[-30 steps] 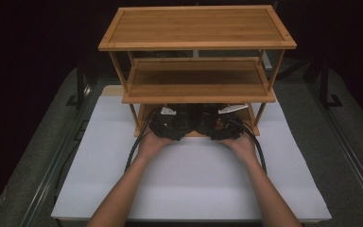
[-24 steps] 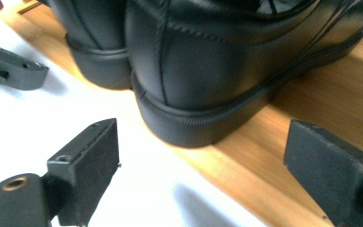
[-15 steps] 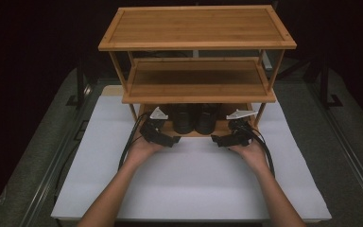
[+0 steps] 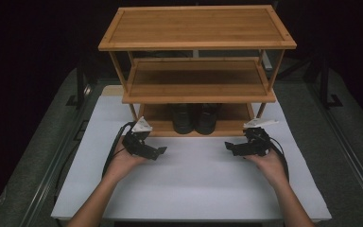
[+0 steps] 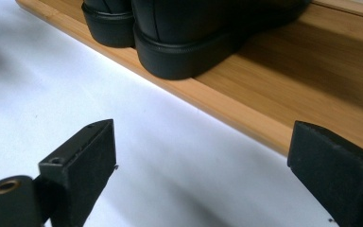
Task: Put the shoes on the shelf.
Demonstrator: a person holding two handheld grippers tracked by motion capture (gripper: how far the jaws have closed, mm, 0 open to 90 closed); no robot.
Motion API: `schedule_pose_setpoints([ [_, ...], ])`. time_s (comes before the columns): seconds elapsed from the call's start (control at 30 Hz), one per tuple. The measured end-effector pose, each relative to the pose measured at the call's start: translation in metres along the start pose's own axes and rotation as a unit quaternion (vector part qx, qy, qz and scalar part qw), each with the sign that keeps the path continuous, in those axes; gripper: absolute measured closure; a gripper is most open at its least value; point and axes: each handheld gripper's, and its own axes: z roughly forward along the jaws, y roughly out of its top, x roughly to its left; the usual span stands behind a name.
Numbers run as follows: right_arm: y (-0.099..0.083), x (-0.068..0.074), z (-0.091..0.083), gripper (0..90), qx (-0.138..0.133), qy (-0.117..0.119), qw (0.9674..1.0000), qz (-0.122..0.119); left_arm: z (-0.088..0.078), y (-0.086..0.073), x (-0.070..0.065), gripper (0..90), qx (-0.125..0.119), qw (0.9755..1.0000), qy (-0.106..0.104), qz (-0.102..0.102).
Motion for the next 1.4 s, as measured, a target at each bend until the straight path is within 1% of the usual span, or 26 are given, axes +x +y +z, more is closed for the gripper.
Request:
schedule_pose_setpoints([
  [0.03, -0.002, 0.0, -0.003, 8.3, 0.0, 0.0, 1.0, 0.004, -0.003, -0.004, 0.0, 5.5, 0.0, 1.0, 0.003, 0.001],
  [0.17, -0.013, -0.003, -0.014, 8.3, -0.002, -0.001, 1.0, 0.005, -0.017, -0.019, 0.001, 5.5, 0.004, 0.9998, 0.017, 0.005],
  [0.2, -0.016, -0.004, -0.017, 8.3, -0.002, -0.001, 1.0, 0.006, -0.02, -0.023, 0.001, 5.5, 0.001, 0.9998, 0.018, 0.003],
  [0.37, -0.03, -0.007, -0.031, 8.3, -0.003, -0.005, 0.9999, 0.01, -0.038, -0.041, 0.003, 5.5, -0.001, 0.9996, 0.026, -0.004],
  [0.63, -0.056, -0.017, -0.053, 8.3, 0.0, -0.015, 0.9996, 0.022, -0.067, -0.07, 0.004, 5.5, 0.007, 0.9987, 0.049, -0.009],
  [0.77, -0.068, -0.021, -0.062, 8.3, 0.002, -0.02, 0.9994, 0.027, -0.078, -0.085, 0.005, 5.5, 0.009, 0.9982, 0.057, -0.018],
  [0.93, -0.083, -0.022, -0.07, 8.3, 0.01, -0.025, 0.9992, 0.029, -0.089, -0.101, 0.005, 5.5, 0.017, 0.9972, 0.069, -0.025],
  [1.07, -0.093, -0.024, -0.075, 8.3, 0.018, -0.029, 0.999, 0.029, -0.095, -0.112, 0.005, 5.5, 0.02, 0.9967, 0.072, -0.031],
  [1.13, -0.099, -0.025, -0.077, 8.3, 0.02, -0.032, 0.9989, 0.027, -0.096, -0.118, 0.004, 5.5, 0.027, 0.9964, 0.074, -0.032],
  [1.3, -0.109, -0.027, -0.08, 8.3, 0.029, -0.037, 0.9984, 0.03, -0.097, -0.131, 0.003, 5.5, 0.033, 0.9958, 0.073, -0.044],
  [1.33, -0.111, -0.027, -0.08, 8.3, 0.03, -0.04, 0.9983, 0.029, -0.097, -0.134, 0.002, 5.5, 0.036, 0.9955, 0.076, -0.044],
  [1.4, -0.113, -0.028, -0.079, 8.2, 0.035, -0.041, 0.9981, 0.03, -0.097, -0.139, 0.001, 5.5, 0.039, 0.9955, 0.074, -0.045],
])
